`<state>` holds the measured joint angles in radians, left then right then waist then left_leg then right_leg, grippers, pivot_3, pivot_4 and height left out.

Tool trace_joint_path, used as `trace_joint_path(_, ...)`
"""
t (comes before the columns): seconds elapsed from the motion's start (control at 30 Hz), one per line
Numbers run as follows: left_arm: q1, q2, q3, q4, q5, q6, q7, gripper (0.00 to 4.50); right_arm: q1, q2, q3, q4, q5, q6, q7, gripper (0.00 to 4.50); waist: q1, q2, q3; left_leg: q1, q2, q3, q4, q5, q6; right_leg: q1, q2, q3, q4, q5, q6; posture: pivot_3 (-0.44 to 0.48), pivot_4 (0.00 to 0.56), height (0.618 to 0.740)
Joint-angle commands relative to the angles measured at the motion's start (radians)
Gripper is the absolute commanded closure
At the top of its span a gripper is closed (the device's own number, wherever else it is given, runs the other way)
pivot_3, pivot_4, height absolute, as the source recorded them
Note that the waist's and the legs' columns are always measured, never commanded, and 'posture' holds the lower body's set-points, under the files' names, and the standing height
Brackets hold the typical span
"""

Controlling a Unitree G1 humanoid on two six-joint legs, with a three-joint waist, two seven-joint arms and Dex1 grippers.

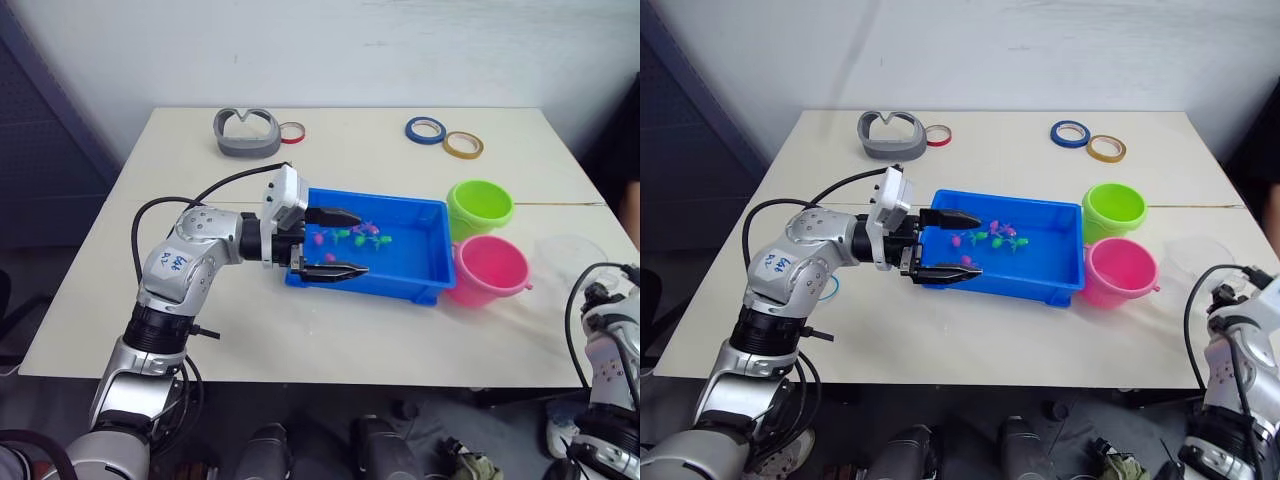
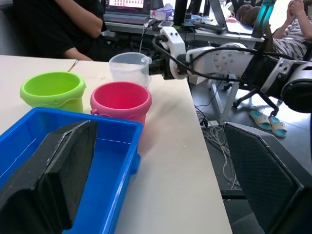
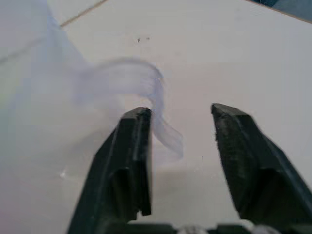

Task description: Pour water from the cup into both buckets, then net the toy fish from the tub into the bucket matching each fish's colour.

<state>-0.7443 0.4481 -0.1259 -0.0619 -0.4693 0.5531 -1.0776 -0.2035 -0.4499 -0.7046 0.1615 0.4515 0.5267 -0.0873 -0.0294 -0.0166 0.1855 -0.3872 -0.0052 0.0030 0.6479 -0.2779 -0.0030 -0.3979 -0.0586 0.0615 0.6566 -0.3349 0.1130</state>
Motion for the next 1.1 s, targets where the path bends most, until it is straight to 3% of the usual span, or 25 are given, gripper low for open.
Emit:
trace_joint_path(0.03, -0.011, 0.013, 0.023, -0.012, -0.008, -0.014, -0.001, 0.00, 0.095, -0.053, -0.023, -0.091, 0.006, 0.014, 0.068, 0.43, 0.002, 0.000, 0.000, 0.000, 0.000, 0.000, 0.000, 0.000, 0.000, 0.000, 0.000, 0.000, -0.001, 0.000, 0.000, 0.000, 0.150, 0.740)
trace_joint_path(0.07, -0.011, 0.015, 0.024, -0.010, -0.008, -0.015, -0.002, 0.00, 0.121, -0.059, -0.026, -0.108, 0.011, 0.024, 0.085, 0.02, 0.001, 0.000, 0.000, 0.000, 0.000, 0.000, 0.000, 0.000, 0.000, 0.000, 0.000, 0.000, -0.001, 0.000, 0.000, 0.000, 0.150, 0.740)
trace_joint_path(0.3, -0.014, 0.015, 0.023, 0.002, -0.005, -0.021, -0.002, 0.00, 0.226, -0.108, -0.031, -0.197, 0.058, 0.114, 0.194, 0.02, -0.004, 0.000, 0.000, 0.000, 0.000, 0.001, 0.000, 0.000, 0.001, 0.002, 0.000, 0.000, -0.004, 0.000, 0.000, 0.000, 0.150, 0.740)
trace_joint_path(0.63, 0.070, 0.086, 0.121, -0.005, 0.004, -0.010, 0.087, 0.00, 0.421, -0.389, -0.020, -0.470, 0.237, 0.229, 0.700, 0.02, -0.007, -0.002, 0.001, 0.002, 0.001, 0.001, -0.001, -0.001, 0.001, 0.004, 0.001, 0.000, -0.006, 0.000, 0.000, 0.000, 0.150, 0.740)
trace_joint_path(0.93, 0.159, 0.140, 0.266, -0.045, 0.014, 0.010, 0.273, 0.00, 0.300, -0.508, 0.183, -0.654, 0.398, 0.282, 0.949, 0.02, 0.003, -0.004, 0.002, -0.002, 0.000, -0.007, 0.000, -0.001, 0.001, 0.006, -0.002, -0.001, -0.010, 0.000, 0.000, 0.000, 0.150, 0.740)
trace_joint_path(1.1, 0.258, 0.149, 0.343, -0.079, 0.042, 0.033, 0.419, 0.00, 0.176, -0.500, 0.362, -0.690, 0.362, 0.218, 1.028, 0.02, 0.004, -0.005, 0.003, -0.003, 0.000, -0.010, 0.000, -0.002, 0.001, 0.006, -0.003, -0.002, -0.011, 0.000, 0.000, 0.000, 0.150, 0.740)
